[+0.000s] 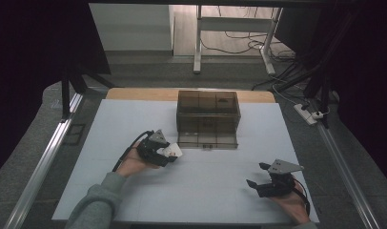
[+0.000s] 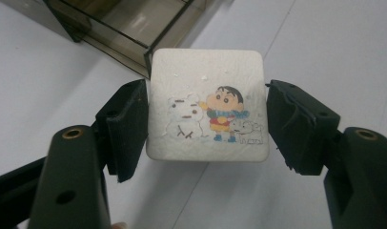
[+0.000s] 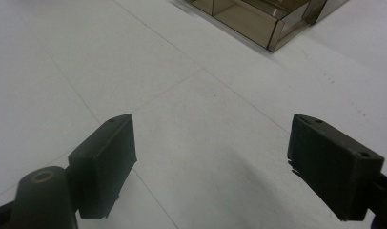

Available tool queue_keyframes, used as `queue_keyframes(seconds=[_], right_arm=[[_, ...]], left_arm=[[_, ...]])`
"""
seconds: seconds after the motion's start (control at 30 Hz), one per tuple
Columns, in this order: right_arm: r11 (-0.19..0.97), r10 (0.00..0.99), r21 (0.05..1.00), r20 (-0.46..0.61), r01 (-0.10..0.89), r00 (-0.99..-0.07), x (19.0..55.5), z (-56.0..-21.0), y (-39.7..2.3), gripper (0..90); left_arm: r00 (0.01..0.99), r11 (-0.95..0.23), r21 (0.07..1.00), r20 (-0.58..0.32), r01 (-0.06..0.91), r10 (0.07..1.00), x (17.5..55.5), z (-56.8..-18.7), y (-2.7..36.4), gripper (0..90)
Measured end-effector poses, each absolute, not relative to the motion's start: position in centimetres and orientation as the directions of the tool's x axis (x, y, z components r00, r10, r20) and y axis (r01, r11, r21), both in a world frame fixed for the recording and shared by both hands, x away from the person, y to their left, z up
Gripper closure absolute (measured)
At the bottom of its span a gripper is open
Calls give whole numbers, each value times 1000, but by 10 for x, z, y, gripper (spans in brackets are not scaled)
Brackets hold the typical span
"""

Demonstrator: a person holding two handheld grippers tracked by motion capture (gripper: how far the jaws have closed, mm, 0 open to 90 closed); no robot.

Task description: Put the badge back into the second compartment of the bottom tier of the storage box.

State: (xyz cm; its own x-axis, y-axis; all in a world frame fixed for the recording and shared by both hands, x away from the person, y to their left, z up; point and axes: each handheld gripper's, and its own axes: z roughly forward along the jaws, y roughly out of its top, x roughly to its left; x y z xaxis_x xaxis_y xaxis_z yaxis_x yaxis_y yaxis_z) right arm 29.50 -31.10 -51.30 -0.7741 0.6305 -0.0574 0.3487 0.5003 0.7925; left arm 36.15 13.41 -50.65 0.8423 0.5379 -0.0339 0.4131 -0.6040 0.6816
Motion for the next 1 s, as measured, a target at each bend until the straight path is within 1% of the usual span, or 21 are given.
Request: queue_keyframes(seconds=[0.53, 1.0], right_arm=[[498, 630, 796, -58, 345, -775, 294, -512, -312, 165], [497, 632, 797, -59, 345, -773, 294, -512, -312, 165]], left_arm=[[797, -491, 761, -56, 424, 602, 359, -488, 147, 327], [786, -457, 789, -53, 410, 615, 354, -476, 151, 327]])
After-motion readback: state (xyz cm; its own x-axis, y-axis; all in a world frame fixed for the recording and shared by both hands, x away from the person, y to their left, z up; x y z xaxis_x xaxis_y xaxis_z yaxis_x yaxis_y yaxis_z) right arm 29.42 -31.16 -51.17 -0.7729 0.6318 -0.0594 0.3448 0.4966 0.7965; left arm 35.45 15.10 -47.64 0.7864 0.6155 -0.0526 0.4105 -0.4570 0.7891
